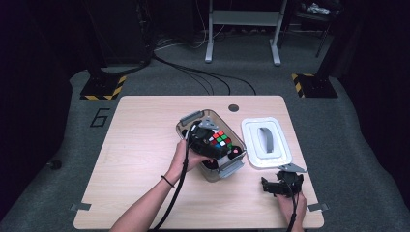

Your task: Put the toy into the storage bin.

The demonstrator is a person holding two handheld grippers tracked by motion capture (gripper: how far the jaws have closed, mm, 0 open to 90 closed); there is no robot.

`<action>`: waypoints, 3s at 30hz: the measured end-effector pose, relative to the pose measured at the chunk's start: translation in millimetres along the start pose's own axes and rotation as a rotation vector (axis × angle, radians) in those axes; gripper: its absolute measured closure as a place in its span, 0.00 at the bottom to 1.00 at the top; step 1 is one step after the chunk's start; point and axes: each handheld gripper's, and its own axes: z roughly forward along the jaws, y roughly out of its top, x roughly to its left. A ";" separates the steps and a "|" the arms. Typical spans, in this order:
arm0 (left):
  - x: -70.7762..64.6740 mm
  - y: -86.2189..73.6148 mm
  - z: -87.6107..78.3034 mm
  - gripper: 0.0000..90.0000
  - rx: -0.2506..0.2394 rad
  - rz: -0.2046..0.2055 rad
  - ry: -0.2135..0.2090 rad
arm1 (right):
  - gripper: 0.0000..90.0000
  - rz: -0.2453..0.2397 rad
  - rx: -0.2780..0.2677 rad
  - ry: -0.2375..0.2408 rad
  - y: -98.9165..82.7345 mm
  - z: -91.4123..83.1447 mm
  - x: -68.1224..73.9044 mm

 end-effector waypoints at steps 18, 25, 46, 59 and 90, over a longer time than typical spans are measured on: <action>-11.8 1.5 -12.8 0.23 0.021 0.030 -0.031 | 0.01 0.002 -0.001 0.000 0.2 0.2 0.1; -5.6 8.4 -18.1 0.35 0.002 0.032 -0.020 | 0.01 0.002 -0.001 -0.001 0.1 0.1 0.1; -2.4 -1.6 -15.2 0.36 -0.022 0.011 -0.033 | 0.01 0.001 0.000 0.000 0.0 -0.1 -0.1; 22.6 -51.8 -77.7 0.16 -0.070 -0.064 0.152 | 0.00 0.000 0.001 0.000 0.4 0.0 0.2; 81.8 -229.9 -67.3 0.00 0.017 -0.376 0.511 | 0.11 0.027 -0.009 0.011 106.6 42.0 -29.5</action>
